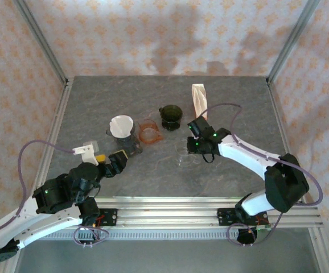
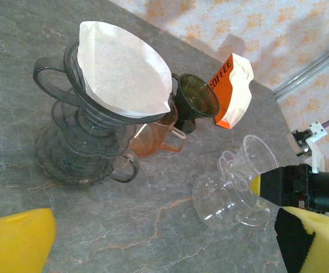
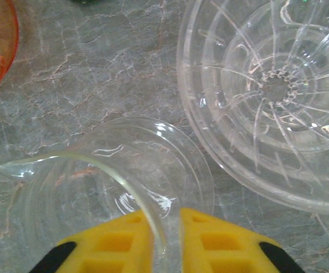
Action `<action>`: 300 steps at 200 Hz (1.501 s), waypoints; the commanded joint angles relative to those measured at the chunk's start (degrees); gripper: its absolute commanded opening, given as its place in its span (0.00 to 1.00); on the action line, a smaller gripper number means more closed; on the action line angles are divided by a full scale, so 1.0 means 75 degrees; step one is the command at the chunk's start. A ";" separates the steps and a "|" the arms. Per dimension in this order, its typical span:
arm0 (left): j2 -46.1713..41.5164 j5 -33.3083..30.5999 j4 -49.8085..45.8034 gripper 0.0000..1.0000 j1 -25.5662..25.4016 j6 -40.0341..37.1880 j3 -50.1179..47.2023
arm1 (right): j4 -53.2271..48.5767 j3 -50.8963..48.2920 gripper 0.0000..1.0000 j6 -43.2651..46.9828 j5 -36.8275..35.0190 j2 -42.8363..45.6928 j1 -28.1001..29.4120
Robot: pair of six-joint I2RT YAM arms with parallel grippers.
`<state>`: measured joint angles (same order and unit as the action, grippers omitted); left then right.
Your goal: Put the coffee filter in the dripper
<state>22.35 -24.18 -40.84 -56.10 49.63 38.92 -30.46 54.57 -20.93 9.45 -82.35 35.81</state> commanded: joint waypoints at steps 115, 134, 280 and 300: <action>0.0219 0.0107 0.0530 1.00 0.0041 0.0019 -0.0255 | -0.0922 -0.0182 0.02 -0.0725 -0.0639 0.1016 0.2125; 0.0236 0.0114 0.0531 1.00 0.0050 0.0017 -0.0271 | -0.0950 -0.0118 0.02 -0.0790 -0.0838 0.0872 0.2442; 0.0161 0.0107 0.0577 0.99 0.0041 0.0079 -0.0380 | -0.0672 -0.0268 0.29 -0.1085 -0.1160 0.0850 0.2888; 0.0175 0.0112 0.0571 1.00 0.0049 0.0083 -0.0383 | -0.0844 -0.0169 0.39 -0.1046 -0.1374 0.1103 0.2792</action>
<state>23.77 -22.76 -37.47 -56.10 49.63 36.14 -35.99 53.12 -28.49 3.07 -77.47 57.19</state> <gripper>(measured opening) 0.990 0.342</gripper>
